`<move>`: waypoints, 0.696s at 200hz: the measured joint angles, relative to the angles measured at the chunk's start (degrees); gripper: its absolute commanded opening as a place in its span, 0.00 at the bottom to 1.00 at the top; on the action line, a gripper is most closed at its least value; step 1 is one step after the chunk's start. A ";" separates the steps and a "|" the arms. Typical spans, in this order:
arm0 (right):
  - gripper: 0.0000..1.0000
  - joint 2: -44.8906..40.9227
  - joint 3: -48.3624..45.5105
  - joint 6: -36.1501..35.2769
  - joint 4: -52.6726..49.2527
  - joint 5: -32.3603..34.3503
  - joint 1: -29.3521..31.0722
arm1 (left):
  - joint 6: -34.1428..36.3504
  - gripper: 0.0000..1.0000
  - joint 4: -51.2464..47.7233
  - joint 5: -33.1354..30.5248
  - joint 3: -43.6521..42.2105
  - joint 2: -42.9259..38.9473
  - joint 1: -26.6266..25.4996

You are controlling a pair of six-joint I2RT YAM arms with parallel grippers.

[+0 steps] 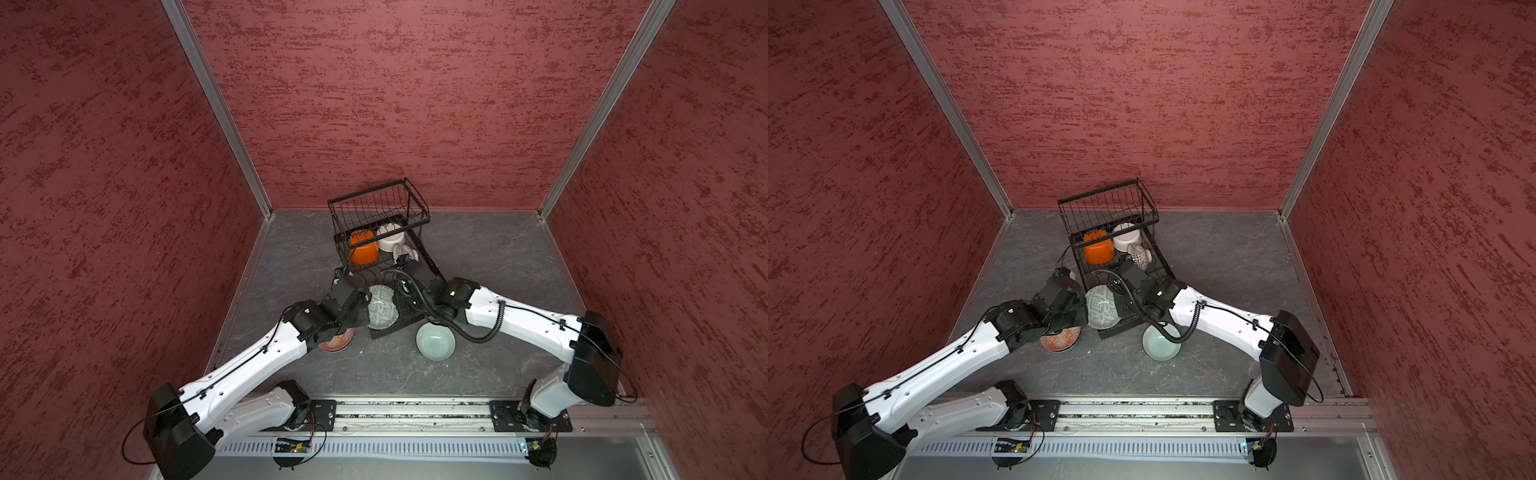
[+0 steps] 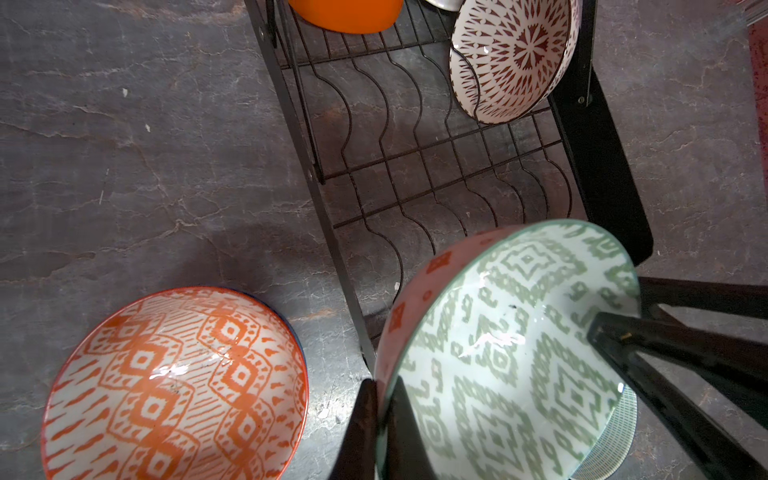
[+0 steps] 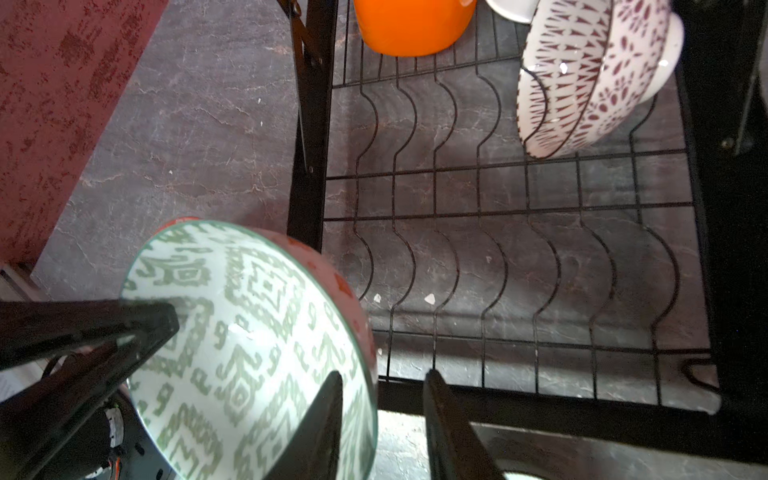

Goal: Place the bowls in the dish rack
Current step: 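Raise the green-patterned bowl toward the rack while the right gripper approaches it, then grasp the green-patterned bowl rim with the right gripper while the left gripper holds it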

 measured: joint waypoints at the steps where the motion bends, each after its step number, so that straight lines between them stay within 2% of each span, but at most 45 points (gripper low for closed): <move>1: 0.28 0.09 0.09 -0.09 0.00 -0.02 0.02 | 0.00 0.00 -0.02 0.00 0.00 -0.07 0.00; 17: 0.24 0.83 0.81 0.07 0.15 0.11 0.20 | 0.00 0.00 -0.22 0.15 -0.13 -0.52 0.15; 91: 0.18 2.27 1.20 0.24 0.39 0.37 0.68 | 0.07 0.00 -0.20 0.63 -0.24 -1.36 0.98; 119: 0.05 2.84 1.27 0.31 0.74 0.33 0.83 | 0.07 0.00 0.28 0.96 -1.05 -1.81 1.20; 139: 0.00 3.37 1.31 0.39 0.72 0.59 1.05 | 0.24 0.00 0.09 1.18 -1.38 -1.81 1.40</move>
